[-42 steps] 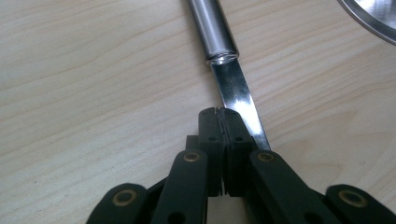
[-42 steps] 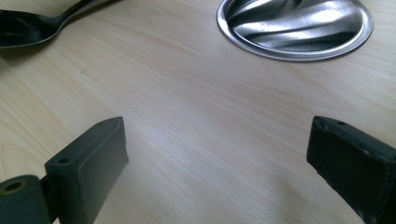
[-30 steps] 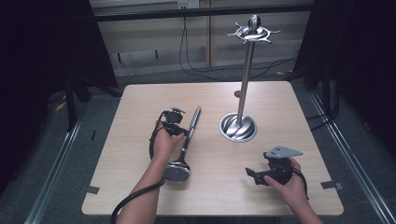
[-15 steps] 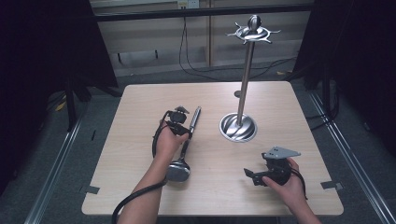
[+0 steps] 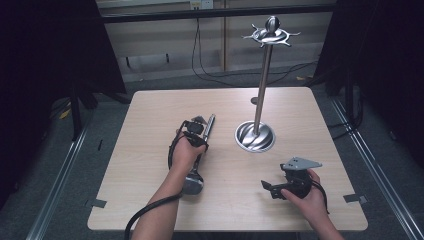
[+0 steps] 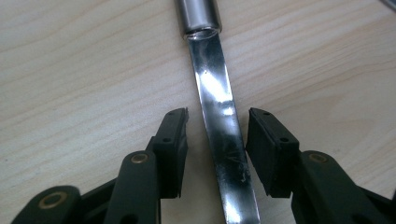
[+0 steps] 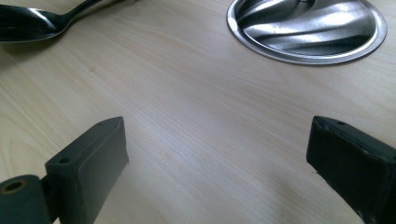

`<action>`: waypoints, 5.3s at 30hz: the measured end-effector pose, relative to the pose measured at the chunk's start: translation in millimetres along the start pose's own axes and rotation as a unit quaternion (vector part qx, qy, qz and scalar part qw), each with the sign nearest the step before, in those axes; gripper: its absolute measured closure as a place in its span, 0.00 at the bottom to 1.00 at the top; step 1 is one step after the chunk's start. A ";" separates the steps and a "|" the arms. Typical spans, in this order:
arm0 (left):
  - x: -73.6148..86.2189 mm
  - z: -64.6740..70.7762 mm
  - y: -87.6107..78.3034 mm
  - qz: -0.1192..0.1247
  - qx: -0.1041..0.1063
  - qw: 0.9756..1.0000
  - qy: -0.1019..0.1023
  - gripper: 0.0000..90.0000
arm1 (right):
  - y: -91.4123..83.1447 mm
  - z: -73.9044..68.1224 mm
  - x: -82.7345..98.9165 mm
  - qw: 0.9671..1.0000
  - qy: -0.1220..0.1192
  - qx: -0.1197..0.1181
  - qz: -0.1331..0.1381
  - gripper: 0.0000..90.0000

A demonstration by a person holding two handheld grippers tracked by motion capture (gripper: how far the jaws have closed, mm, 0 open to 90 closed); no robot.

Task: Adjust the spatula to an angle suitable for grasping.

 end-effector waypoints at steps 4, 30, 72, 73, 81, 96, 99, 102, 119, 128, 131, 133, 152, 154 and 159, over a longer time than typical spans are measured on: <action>-0.3 1.2 -0.1 -0.012 -0.012 1.000 0.000 0.71 | 0.4 1.2 0.6 1.000 0.000 0.000 -0.001 0.06; -9.0 -6.5 -48.6 0.074 0.035 0.997 -0.002 0.84 | 2.5 -1.5 -1.1 1.000 0.006 -0.002 0.001 0.06; -15.6 29.6 -130.6 0.228 0.109 0.966 0.044 0.84 | 10.9 -47.3 -44.6 0.995 0.035 -0.052 0.077 0.11; -14.9 31.3 -131.8 0.230 0.109 0.966 0.046 0.84 | 11.6 -50.0 -47.5 0.995 0.035 -0.052 0.081 0.14; -11.3 50.0 -138.0 0.244 0.119 0.961 0.049 0.83 | 18.9 -73.2 -73.3 0.990 0.060 -0.066 0.106 0.34; -6.9 78.7 -146.0 0.256 0.129 0.956 0.060 0.83 | 43.0 -103.2 -105.4 0.985 0.073 -0.088 0.125 0.66; -6.5 84.0 -144.4 0.255 0.138 0.955 0.060 0.83 | 51.6 -106.3 -104.5 0.986 0.074 -0.088 0.121 0.71; -6.8 89.2 -143.9 0.260 0.141 0.954 0.055 0.83 | 56.4 -107.7 -103.8 0.985 0.080 -0.093 0.122 0.80; -10.3 101.9 -150.0 0.289 0.180 0.939 0.055 0.83 | 52.3 -105.5 -111.8 0.985 0.055 -0.090 0.138 0.98; -7.8 95.3 -155.5 0.310 0.193 0.930 0.045 0.57 | 44.3 -98.7 -112.3 0.987 -0.002 -0.076 0.144 0.98; -6.5 90.7 -157.7 0.323 0.192 0.925 0.048 0.49 | 42.0 -94.8 -112.4 0.986 -0.005 -0.074 0.147 0.98; -6.1 86.7 -157.9 0.332 0.187 0.923 0.052 0.44 | 41.4 -92.0 -111.5 0.986 -0.005 -0.073 0.148 0.98; 23.1 23.2 -123.1 0.331 0.110 0.937 0.019 0.22 | 25.4 -72.7 -115.4 0.984 -0.024 -0.071 0.159 0.98; 27.9 17.6 -118.3 0.325 0.103 0.940 0.018 0.22 | 24.3 -72.0 -117.1 0.984 -0.027 -0.074 0.163 0.98; 39.2 5.4 -106.7 0.314 0.094 0.945 0.009 0.20 | 20.7 -68.8 -120.0 0.984 -0.029 -0.073 0.163 0.98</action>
Point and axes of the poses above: each handheld gripper's, and its own axes: y roughly forward along the jaws, x roughly out of its underside, z roughly to its right, the point moved 9 cm from there along y, roughly forward along the jaws, and after that the axes turned 1 degree about z, right-handed, at the moved point
